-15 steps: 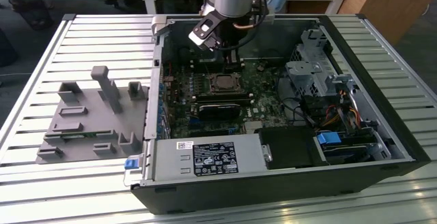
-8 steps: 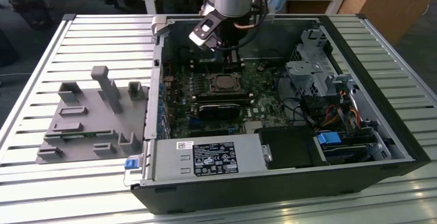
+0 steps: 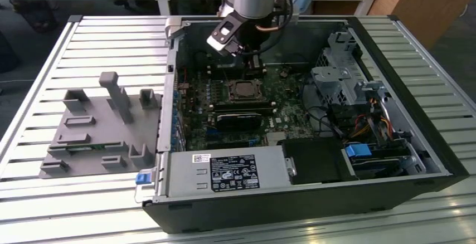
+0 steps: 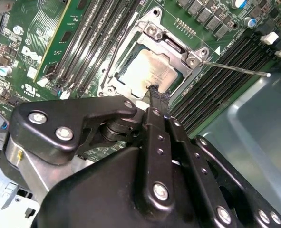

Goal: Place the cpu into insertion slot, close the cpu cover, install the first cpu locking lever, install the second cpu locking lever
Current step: 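Install the first cpu locking lever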

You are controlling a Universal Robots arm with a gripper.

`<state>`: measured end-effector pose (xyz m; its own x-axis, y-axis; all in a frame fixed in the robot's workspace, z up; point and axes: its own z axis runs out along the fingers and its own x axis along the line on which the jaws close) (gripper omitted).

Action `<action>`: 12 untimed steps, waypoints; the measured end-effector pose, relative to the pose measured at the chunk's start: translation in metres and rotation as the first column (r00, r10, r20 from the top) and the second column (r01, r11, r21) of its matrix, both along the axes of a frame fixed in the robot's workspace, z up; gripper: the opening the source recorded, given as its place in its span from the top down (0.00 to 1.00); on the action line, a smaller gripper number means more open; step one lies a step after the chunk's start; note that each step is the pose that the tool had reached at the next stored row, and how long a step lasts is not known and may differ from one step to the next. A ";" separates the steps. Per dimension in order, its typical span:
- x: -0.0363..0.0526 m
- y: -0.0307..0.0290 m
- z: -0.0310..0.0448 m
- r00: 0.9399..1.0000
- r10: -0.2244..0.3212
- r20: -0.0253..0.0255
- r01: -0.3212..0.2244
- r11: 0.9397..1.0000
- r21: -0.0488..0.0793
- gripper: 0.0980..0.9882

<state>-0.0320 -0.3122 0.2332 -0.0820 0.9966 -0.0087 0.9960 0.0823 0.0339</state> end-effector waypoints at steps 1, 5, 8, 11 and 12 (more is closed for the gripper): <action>0.0000 0.0000 0.0000 1.000 0.003 0.000 -0.003 1.000 0.000 0.97; 0.0000 0.0000 0.0000 1.000 0.018 0.000 -0.018 1.000 0.000 0.97; 0.0000 0.0000 0.0000 1.000 0.026 0.000 -0.026 1.000 0.000 0.97; 0.0000 0.0000 0.0000 0.999 0.045 0.000 -0.045 0.999 0.000 0.97; 0.0000 0.0000 0.0000 0.998 0.055 0.000 -0.055 0.998 0.000 0.97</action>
